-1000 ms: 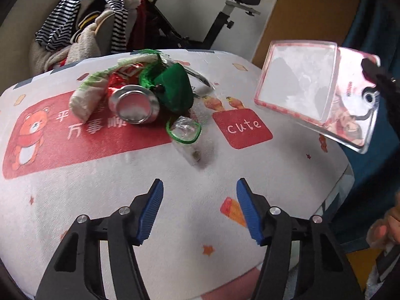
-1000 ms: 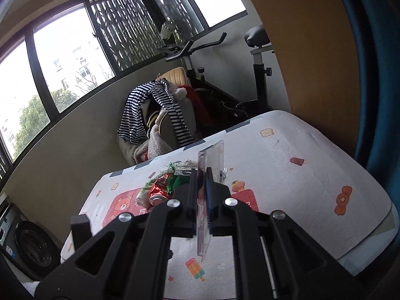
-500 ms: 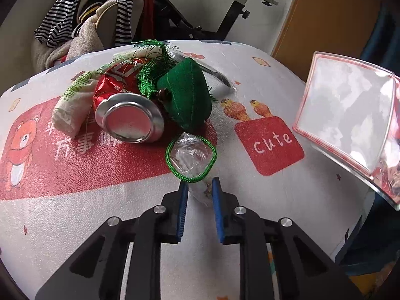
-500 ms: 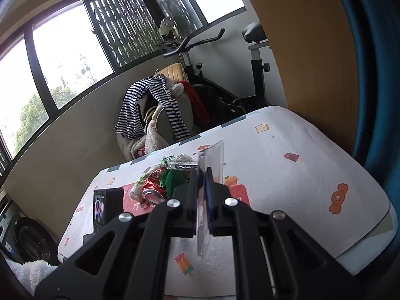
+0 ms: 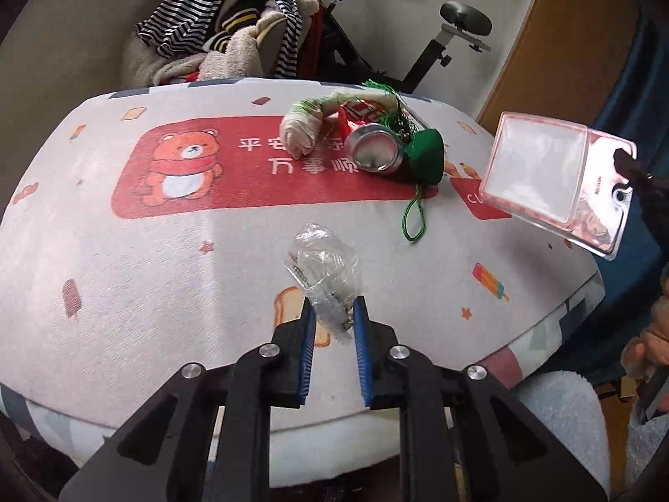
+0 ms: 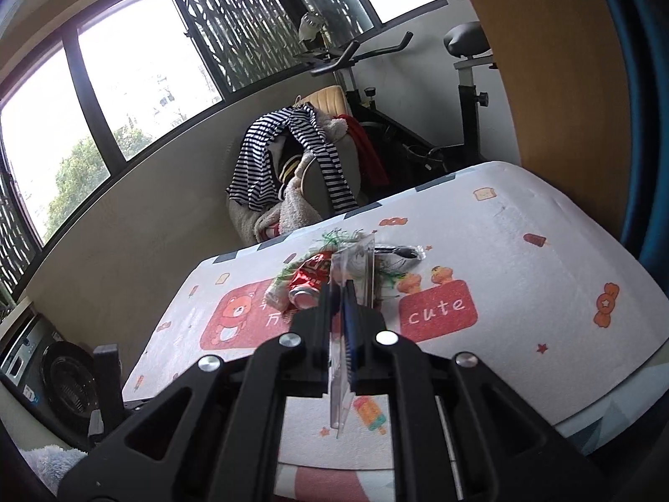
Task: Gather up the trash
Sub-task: 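Drop the plastic wrapper into the bin with the left gripper while the right carries the sleeve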
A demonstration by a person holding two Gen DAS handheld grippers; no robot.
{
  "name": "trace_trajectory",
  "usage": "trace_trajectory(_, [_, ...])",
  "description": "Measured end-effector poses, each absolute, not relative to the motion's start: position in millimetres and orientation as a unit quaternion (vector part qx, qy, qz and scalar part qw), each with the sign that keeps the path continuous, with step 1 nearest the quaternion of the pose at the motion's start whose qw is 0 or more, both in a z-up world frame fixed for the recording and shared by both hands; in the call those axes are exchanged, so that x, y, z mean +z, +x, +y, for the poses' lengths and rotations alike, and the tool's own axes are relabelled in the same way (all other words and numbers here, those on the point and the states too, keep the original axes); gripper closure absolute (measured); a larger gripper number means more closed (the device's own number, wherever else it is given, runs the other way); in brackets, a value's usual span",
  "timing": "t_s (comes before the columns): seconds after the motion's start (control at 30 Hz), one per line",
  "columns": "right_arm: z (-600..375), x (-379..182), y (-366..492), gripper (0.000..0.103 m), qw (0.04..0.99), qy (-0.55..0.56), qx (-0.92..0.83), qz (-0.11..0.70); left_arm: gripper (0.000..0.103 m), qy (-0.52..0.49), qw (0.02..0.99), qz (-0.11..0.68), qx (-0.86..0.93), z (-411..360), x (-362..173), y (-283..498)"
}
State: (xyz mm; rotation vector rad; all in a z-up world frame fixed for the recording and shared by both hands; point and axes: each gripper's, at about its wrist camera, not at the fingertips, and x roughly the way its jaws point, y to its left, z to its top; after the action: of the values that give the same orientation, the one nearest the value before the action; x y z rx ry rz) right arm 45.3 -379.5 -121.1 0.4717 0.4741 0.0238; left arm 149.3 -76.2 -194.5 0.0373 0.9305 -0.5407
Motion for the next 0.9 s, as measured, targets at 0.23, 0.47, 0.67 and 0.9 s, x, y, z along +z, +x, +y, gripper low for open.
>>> trace_trajectory(0.23, [-339.6,-115.2,32.6,0.093,0.939,0.227,0.056,0.251,0.085,-0.005,0.873,0.411,-0.264,-26.4,-166.0,97.3])
trace_trajectory(0.47, [-307.1,-107.0,9.8,0.093,0.938,0.205,0.088,0.267,0.085,-0.013,0.863,0.417,-0.284,-7.7,-173.8,46.2])
trace_trajectory(0.67, [-287.8,-103.6,-9.5,0.093,0.936,0.189,0.108,0.275,0.085,-0.006,0.847,0.441,-0.295,-6.6,-197.8,19.9])
trace_trajectory(0.9, [-279.2,-103.5,-22.7,0.093,0.931,0.186,0.124,0.287,0.063,-0.012,0.838,0.453,-0.306,-3.5,-207.1,8.2])
